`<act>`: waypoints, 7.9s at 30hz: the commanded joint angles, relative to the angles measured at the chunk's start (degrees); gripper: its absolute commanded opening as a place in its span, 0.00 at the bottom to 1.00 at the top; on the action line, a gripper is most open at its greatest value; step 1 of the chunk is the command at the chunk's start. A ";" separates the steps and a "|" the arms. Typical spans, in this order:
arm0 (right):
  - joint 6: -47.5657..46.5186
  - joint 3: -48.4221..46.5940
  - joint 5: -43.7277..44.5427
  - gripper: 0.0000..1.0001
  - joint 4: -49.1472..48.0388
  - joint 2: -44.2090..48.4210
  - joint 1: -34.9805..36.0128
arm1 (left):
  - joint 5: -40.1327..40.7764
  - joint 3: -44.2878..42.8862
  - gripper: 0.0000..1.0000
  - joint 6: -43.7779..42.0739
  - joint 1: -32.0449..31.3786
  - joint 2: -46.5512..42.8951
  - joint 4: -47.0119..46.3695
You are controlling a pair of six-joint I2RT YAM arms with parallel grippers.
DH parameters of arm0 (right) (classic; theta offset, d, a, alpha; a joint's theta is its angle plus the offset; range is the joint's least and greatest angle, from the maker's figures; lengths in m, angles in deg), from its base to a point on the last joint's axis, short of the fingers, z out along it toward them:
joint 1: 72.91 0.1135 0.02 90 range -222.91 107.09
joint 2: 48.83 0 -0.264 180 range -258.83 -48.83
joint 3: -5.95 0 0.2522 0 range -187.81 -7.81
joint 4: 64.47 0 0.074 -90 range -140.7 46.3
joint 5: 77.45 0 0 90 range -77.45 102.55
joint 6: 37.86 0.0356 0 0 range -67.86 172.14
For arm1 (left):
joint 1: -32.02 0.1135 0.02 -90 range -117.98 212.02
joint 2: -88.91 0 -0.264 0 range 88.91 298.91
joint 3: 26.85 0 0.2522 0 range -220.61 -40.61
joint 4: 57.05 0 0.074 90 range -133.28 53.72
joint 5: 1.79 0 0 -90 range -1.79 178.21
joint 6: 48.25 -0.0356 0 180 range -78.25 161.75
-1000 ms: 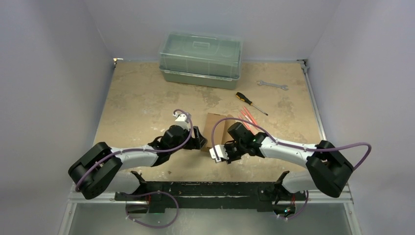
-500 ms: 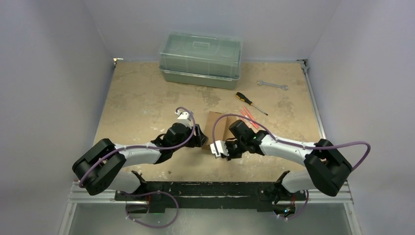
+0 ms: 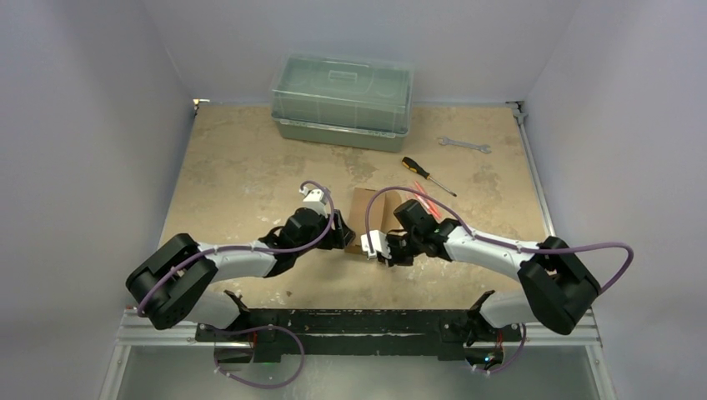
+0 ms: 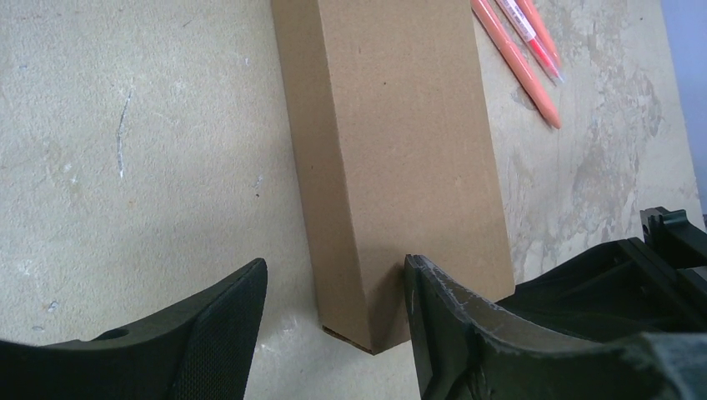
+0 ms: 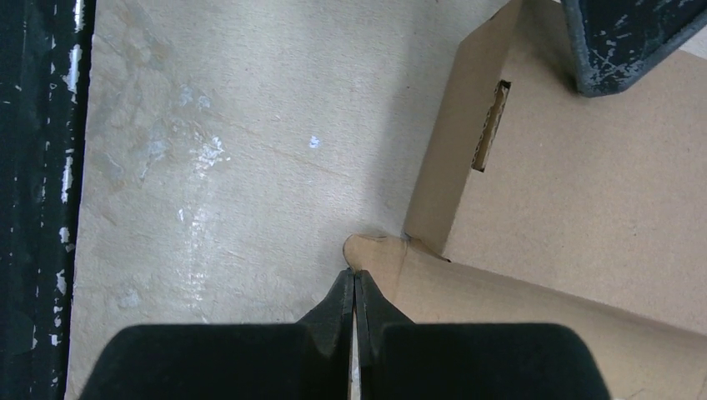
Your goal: Fold the paper box
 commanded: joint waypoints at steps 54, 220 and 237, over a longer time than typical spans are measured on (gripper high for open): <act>10.36 -5.98 4.76 0.00 2.50 -4.24 -5.17 | 3.17 -1.35 0.59 -0.78 -0.30 3.03 5.61; 56.53 -13.76 -8.32 0.52 -18.74 3.11 -29.83 | -3.62 -37.88 0.98 -16.23 3.81 10.92 33.92; 51.32 -22.87 -0.36 0.00 -24.15 -19.68 -27.07 | -2.06 -10.61 0.01 4.27 3.67 -9.76 28.86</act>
